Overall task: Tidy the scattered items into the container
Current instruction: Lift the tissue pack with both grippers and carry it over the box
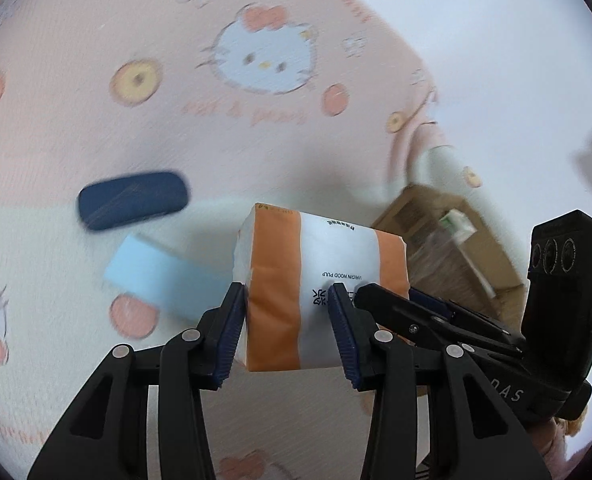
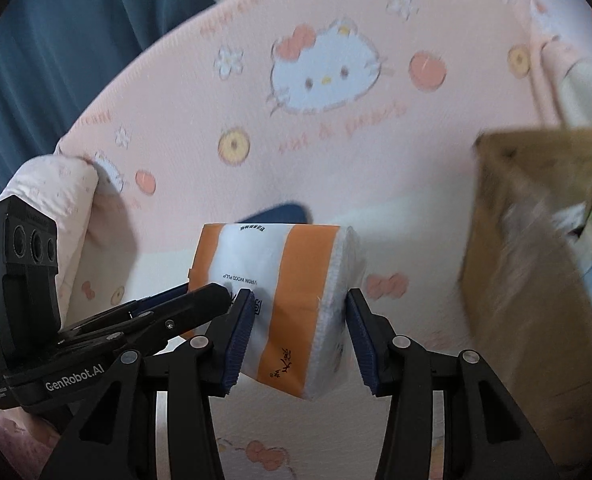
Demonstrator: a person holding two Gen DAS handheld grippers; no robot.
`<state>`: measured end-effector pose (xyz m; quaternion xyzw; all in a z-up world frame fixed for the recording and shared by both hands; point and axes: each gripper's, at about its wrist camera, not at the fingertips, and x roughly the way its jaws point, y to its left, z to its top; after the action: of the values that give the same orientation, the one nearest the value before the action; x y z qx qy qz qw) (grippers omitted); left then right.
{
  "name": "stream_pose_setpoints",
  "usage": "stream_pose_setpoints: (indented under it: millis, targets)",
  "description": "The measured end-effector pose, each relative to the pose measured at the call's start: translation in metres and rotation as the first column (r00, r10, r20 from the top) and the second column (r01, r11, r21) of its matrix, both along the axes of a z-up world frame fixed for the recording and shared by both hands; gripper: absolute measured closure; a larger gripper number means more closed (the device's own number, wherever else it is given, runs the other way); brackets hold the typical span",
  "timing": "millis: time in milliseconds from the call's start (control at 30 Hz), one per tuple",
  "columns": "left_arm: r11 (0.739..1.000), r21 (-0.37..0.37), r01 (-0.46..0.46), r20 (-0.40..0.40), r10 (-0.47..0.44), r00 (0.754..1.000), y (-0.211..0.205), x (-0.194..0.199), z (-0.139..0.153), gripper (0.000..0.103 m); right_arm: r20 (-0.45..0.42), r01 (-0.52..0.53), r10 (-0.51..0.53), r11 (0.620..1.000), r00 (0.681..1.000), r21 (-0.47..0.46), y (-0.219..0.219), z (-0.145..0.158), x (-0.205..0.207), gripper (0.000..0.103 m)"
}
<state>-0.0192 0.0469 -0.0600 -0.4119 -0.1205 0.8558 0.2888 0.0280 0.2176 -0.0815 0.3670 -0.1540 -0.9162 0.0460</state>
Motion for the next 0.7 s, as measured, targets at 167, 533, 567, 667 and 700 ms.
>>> stream_pose_setpoints:
  millis: [167, 533, 567, 667, 700]
  targets:
    - [0.997, 0.007, 0.079, -0.07, -0.078, 0.994, 0.038, -0.006, 0.035, 0.057, -0.045, 0.064, -0.064, 0.998, 0.997, 0.014, 0.037, 0.039, 0.013, 0.058]
    - [0.932, -0.066, 0.357, -0.162, -0.363, 0.918, 0.164, -0.004, 0.082, 0.057, -0.02, 0.209, -0.209, 0.978, 0.978, 0.006, 0.135, 0.08, 0.052, 0.058]
    - [0.923, -0.079, 0.377, -0.148, -0.385, 0.911, 0.174, -0.004, 0.081, 0.057, 0.002, 0.216, -0.216, 0.976, 0.976, 0.016, 0.142, 0.079, 0.054, 0.058]
    - [0.89, -0.126, 0.438, -0.112, -0.451, 0.885, 0.206, -0.002, 0.08, 0.057, 0.068, 0.228, -0.23, 0.973, 0.971, 0.031, 0.165, 0.077, 0.059, 0.058]
    - [0.875, -0.146, 0.461, -0.098, -0.477, 0.874, 0.218, 0.001, 0.078, 0.057, 0.089, 0.226, -0.228, 0.973, 0.97, 0.033, 0.171, 0.077, 0.06, 0.058]
